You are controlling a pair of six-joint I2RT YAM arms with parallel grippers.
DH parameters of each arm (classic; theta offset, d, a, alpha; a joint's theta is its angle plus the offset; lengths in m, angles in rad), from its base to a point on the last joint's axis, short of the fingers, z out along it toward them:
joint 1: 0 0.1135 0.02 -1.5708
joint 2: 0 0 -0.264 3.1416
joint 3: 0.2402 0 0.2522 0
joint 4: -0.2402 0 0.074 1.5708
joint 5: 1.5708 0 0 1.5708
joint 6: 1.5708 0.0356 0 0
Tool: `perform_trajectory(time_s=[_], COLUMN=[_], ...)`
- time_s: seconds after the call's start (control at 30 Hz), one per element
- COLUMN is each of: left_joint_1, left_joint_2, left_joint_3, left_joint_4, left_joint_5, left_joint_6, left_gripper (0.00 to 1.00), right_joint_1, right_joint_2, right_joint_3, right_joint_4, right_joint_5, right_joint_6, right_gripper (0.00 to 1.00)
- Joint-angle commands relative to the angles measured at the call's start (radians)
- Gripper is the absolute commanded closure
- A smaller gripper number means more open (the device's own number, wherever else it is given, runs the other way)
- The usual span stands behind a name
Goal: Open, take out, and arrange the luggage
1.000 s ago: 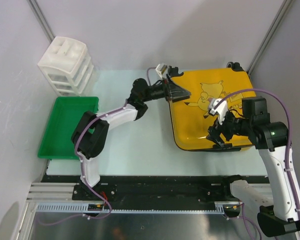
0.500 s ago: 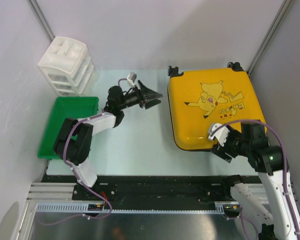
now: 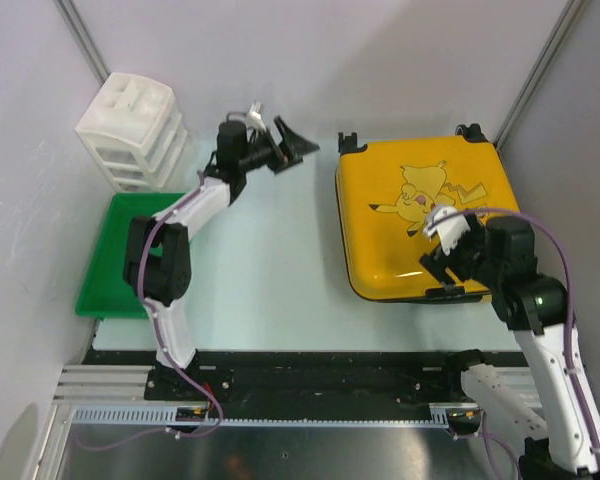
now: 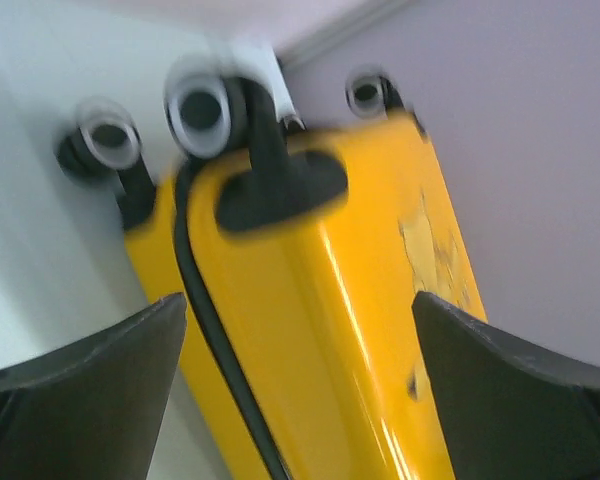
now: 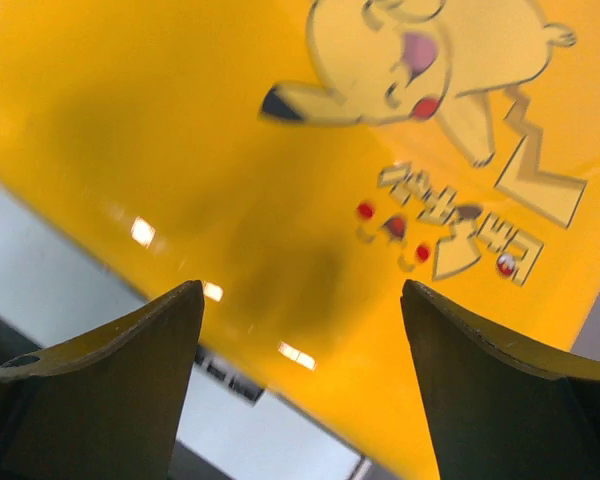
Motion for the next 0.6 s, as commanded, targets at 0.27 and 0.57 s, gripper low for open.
perform_trajectory(time_s=[0.27,0.57], left_joint_1=[-0.047,-0.131], left_joint_2=[0.470,0.635], left_joint_3=[0.744,0.896], left_joint_4=[-0.219,-0.158], left_joint_5=[-0.147,-0.141], left_joint_6=[0.069,-0.056], left_gripper=[0.00,0.00], right_joint_1=[0.011,0.010], right_joint_2=[0.263,0.278], right_joint_3=[0.144,0.147], right_joint_4=[0.375,0.389], right_joint_5=[0.063,0.078], right_joint_6=[0.368,0.368], right_gripper=[0.10,0.11])
